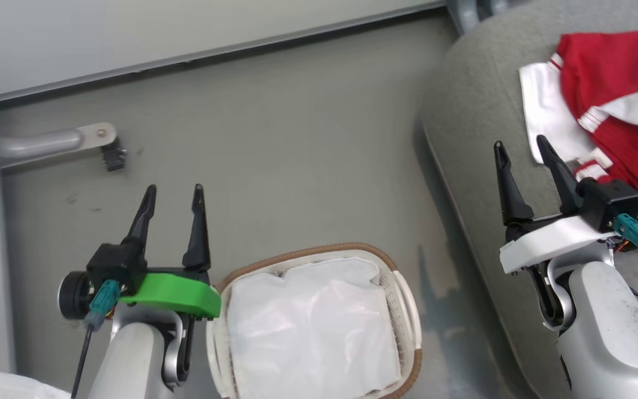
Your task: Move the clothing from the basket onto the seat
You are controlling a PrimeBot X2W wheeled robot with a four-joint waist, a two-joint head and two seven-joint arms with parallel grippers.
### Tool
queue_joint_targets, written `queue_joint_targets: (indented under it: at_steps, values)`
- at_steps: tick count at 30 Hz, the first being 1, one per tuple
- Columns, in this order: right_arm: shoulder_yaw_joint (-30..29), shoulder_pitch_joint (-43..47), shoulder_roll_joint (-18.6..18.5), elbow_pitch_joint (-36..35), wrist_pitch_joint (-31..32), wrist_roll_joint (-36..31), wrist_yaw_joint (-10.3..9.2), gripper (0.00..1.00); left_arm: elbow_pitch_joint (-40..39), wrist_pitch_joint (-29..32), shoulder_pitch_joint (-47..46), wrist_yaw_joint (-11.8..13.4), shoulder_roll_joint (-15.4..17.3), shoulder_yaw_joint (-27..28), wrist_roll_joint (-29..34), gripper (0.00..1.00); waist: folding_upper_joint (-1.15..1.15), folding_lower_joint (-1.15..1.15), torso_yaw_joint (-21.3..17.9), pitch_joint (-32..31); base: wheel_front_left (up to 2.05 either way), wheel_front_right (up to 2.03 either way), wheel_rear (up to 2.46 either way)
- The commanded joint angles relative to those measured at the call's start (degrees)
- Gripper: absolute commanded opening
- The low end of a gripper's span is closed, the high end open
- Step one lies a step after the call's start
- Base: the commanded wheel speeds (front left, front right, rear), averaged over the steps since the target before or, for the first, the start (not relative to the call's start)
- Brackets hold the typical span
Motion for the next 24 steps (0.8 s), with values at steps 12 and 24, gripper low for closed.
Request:
queue_joint_targets:
  at_steps: [12, 24]
  values:
    - [-2.4, 6.8, 1.9, 1.0, 0.0, 0.5, -0.08, 1.00, 0.6, 0.0, 7.8, 3.8, 0.0, 4.1, 2.4, 1.00, 0.00, 0.00, 7.3, -9.9, 0.00, 0.00, 0.00]
    - [-2.1, 10.2, 2.5, 2.2, 0.0, 0.2, 0.00, 0.00, 0.7, 0.0, 10.8, 0.9, -0.1, 5.2, -1.0, 0.00, 0.00, 0.00, 7.2, -12.0, 0.00, 0.00, 0.00]
